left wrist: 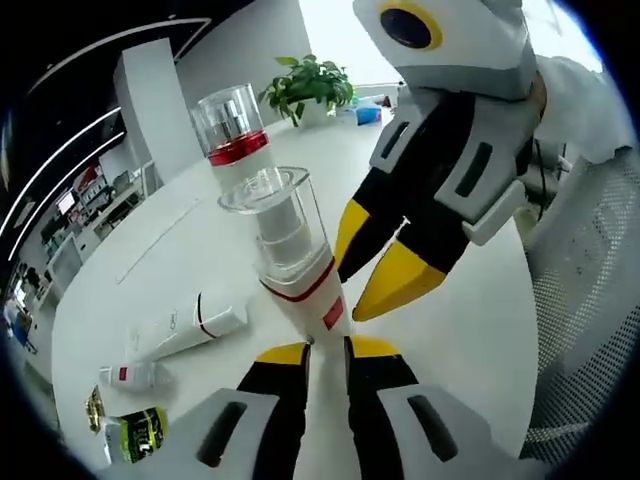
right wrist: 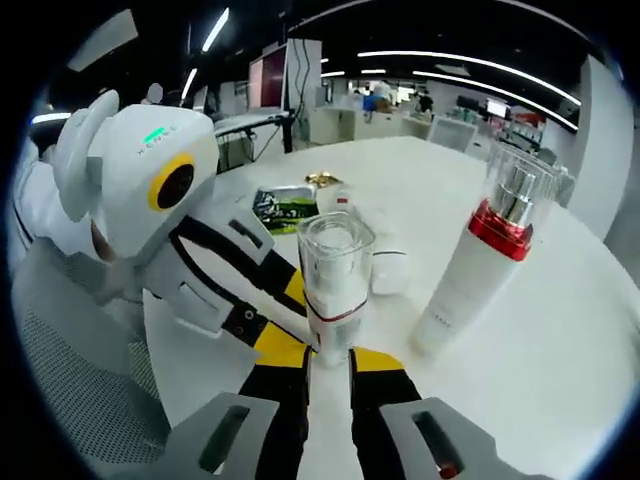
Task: Arrange the skincare products in the storage area until every visible bottle or jar stands upright without overlapping.
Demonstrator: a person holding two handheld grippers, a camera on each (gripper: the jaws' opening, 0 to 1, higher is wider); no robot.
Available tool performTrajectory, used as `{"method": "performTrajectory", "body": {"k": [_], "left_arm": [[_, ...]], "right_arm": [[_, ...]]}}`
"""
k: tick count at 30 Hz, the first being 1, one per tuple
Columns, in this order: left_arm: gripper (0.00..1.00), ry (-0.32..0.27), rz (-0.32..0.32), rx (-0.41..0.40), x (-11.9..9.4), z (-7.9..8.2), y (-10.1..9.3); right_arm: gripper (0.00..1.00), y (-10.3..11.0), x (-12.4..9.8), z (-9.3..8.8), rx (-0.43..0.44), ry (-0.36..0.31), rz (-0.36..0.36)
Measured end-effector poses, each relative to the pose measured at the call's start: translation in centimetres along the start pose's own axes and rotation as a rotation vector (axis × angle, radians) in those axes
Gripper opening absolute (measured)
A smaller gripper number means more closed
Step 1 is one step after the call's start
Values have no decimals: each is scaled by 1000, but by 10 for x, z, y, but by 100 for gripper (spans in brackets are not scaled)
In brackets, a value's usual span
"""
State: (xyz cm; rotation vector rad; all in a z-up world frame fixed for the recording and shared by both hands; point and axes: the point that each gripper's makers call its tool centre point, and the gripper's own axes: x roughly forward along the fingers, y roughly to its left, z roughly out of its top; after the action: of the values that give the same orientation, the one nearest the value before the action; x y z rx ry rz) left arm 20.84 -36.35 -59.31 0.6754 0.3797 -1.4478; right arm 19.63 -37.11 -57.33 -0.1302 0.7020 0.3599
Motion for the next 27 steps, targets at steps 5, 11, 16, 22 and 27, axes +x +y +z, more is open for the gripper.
{"method": "performTrajectory", "body": {"k": [5, 11, 16, 22, 27], "left_arm": [[11, 6, -8, 23, 4, 3, -2], [10, 12, -22, 46, 11, 8, -3], [9, 10, -29, 61, 16, 15, -7], [9, 22, -36, 72, 24, 18, -4], [9, 23, -40, 83, 26, 21, -5]], "right_arm": [[7, -6, 2, 1, 7, -6, -6], [5, -10, 1, -5, -37, 27, -34], [4, -24, -2, -7, -5, 16, -67], [4, -29, -3, -10, -10, 22, -88], [4, -34, -1, -14, -24, 48, -106]]}}
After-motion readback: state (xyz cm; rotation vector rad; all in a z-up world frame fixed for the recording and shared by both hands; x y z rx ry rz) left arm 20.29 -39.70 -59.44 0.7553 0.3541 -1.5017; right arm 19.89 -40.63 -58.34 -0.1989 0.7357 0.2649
